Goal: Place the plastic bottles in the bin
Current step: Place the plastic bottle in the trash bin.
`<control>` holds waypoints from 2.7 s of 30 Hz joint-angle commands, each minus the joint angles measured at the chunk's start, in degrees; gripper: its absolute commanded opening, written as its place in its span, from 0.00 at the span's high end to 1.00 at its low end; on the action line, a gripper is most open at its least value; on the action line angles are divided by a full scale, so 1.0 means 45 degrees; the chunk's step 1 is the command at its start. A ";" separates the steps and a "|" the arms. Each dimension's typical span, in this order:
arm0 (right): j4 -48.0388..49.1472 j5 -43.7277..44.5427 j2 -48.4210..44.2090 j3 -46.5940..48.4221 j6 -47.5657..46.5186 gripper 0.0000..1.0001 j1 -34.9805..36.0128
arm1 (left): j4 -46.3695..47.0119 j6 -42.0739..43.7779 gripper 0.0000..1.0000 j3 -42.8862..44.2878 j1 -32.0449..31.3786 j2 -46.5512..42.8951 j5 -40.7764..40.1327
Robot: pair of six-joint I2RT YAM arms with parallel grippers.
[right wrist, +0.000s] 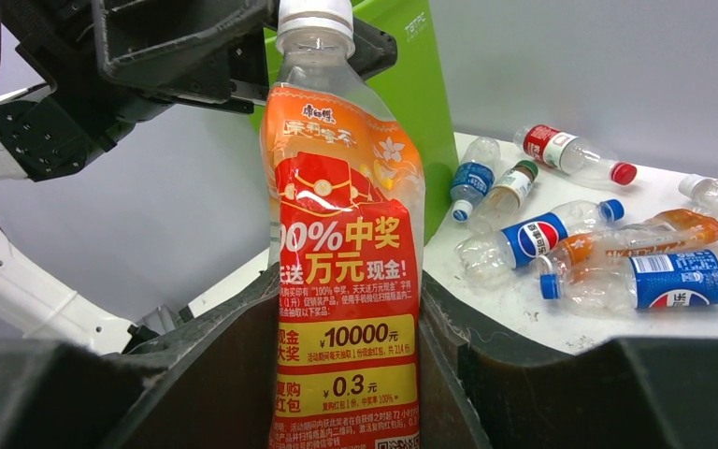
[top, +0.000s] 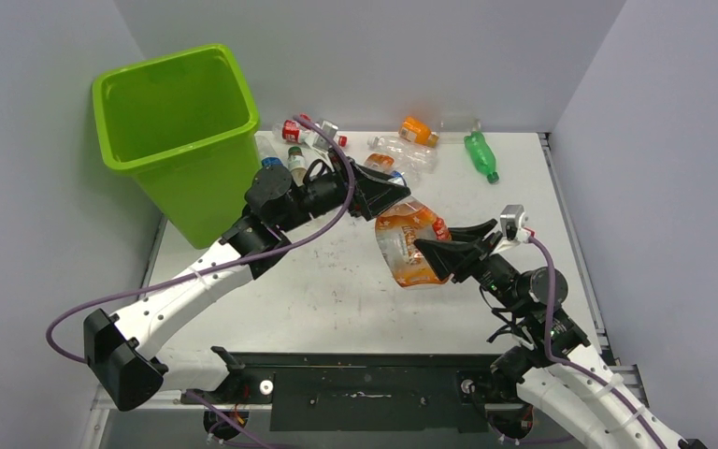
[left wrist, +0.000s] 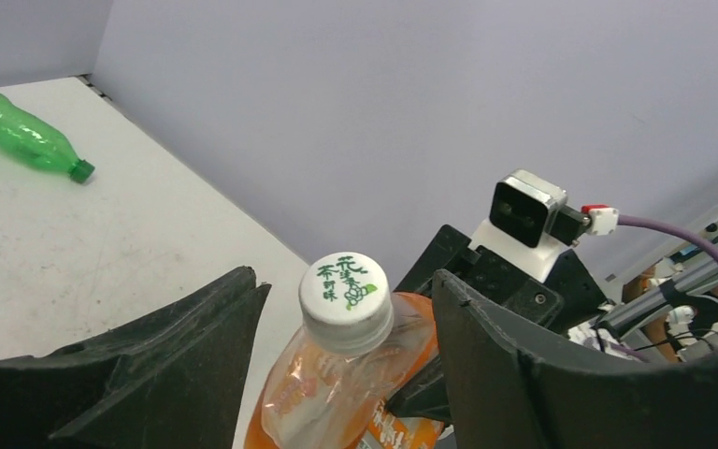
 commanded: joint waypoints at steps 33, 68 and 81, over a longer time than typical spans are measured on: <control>-0.2134 0.2774 -0.0706 0.1228 0.1209 0.10 0.0251 | -0.1919 1.3916 1.00 0.5090 0.1579 -0.2324 -1.2117; -0.4273 0.5044 0.0124 0.1581 0.0180 0.10 0.0254 | -0.0695 1.2757 0.04 0.5332 0.3017 -0.0424 -1.2859; -0.4837 0.8866 0.3479 0.2788 0.0841 0.10 0.0009 | -0.7308 1.0733 0.04 0.0871 -0.0849 -0.3488 -1.0272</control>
